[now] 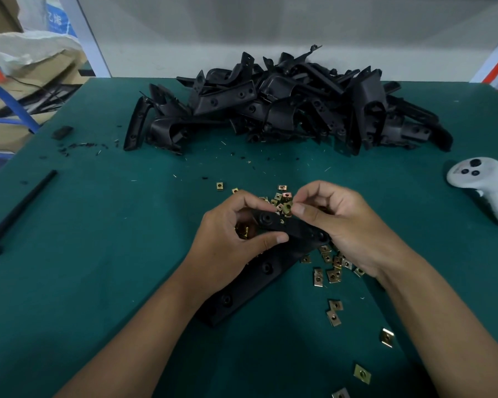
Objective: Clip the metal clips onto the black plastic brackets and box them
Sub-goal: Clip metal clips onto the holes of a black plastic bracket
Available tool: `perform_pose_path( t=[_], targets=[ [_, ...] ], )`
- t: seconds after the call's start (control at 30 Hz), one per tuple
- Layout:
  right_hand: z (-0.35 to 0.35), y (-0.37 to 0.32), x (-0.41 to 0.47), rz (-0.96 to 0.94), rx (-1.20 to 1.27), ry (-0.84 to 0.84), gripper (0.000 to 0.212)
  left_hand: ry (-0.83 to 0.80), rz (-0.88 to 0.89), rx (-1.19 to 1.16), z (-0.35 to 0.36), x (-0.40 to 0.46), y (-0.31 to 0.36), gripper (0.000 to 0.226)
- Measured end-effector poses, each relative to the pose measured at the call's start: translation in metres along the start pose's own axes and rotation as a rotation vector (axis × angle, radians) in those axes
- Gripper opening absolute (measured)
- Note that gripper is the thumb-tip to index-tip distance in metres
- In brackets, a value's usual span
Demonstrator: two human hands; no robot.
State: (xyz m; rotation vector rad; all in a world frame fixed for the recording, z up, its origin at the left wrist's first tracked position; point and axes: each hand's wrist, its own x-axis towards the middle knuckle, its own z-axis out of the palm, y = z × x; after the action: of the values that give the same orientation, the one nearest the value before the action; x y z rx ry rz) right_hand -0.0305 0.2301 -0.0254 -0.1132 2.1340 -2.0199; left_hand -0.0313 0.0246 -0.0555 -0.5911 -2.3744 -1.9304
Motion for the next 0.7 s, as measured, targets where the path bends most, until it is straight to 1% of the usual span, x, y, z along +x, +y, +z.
perform_pose_path(
  t=[0.27, 0.43, 0.7],
  targets=[
    [0.0007, -0.0010, -0.0010, -0.003, 0.000, -0.005, 0.011, -0.009, 0.000, 0.000, -0.0002, 0.0004, 0.0006, 0.033],
    [0.0006, -0.0013, -0.0012, -0.014, -0.020, 0.002, 0.016, -0.014, 0.001, -0.009, -0.0005, 0.0000, 0.0007, 0.033],
    [-0.0008, -0.0029, -0.0030, -0.019, -0.054, -0.033, 0.013, -0.029, 0.004, -0.005, 0.0000, 0.0003, 0.0010, 0.033]
  ],
)
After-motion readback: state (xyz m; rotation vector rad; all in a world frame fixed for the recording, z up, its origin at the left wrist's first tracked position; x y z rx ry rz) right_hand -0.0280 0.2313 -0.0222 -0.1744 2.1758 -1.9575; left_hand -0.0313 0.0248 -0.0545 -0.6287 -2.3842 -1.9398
